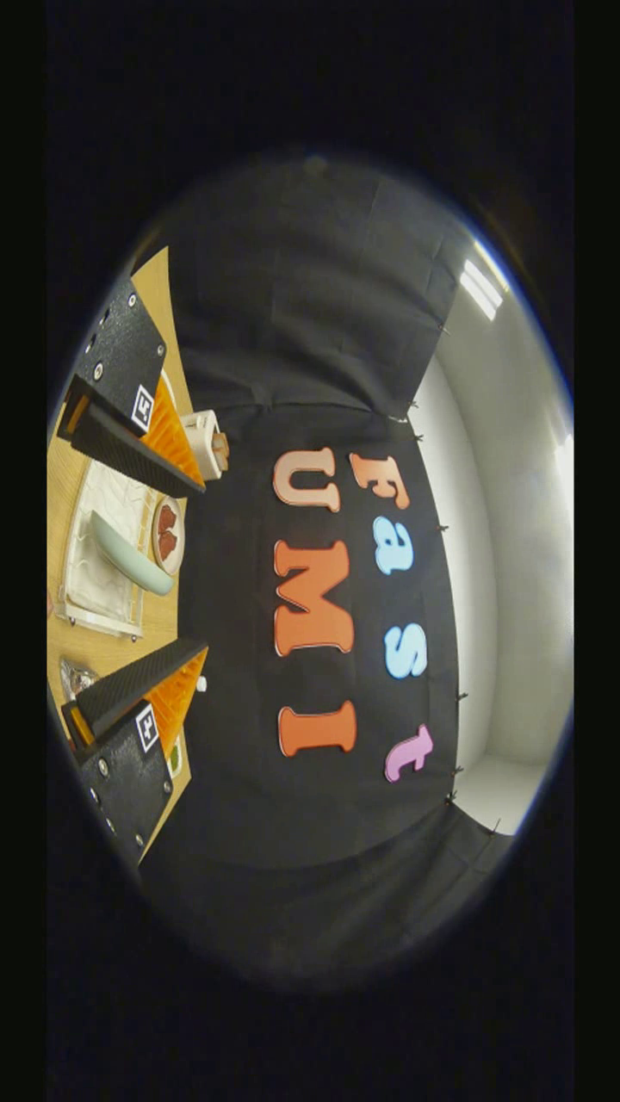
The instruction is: Take the plate from the dish rack, then take the spoon from the basket and place it into the plate.
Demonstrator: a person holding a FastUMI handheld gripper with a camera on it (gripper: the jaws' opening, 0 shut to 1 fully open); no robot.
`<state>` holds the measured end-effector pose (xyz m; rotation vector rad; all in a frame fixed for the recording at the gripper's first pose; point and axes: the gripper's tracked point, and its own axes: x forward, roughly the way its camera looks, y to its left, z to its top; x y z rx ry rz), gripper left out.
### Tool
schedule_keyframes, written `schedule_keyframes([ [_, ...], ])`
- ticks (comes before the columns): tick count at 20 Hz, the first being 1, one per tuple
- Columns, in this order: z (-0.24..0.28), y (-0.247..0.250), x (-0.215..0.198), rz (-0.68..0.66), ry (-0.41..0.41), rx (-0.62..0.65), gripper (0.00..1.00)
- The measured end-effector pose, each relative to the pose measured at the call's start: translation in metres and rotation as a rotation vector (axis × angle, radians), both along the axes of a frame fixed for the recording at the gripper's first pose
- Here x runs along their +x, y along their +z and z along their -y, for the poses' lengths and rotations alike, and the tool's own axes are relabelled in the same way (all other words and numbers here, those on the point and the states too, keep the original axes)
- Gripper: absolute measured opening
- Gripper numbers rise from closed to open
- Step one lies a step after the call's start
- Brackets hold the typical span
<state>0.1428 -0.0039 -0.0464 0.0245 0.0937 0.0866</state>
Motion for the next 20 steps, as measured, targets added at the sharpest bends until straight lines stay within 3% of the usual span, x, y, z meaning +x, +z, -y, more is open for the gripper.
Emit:
schedule_keyframes([
  [5,-0.001,-0.015,0.024,-0.118,0.017,-0.063,0.99],
  [9,-0.012,-0.036,0.028,-0.276,0.086,-0.019,0.99],
  [20,0.004,-0.088,0.066,-0.597,0.058,0.049,0.98],
])
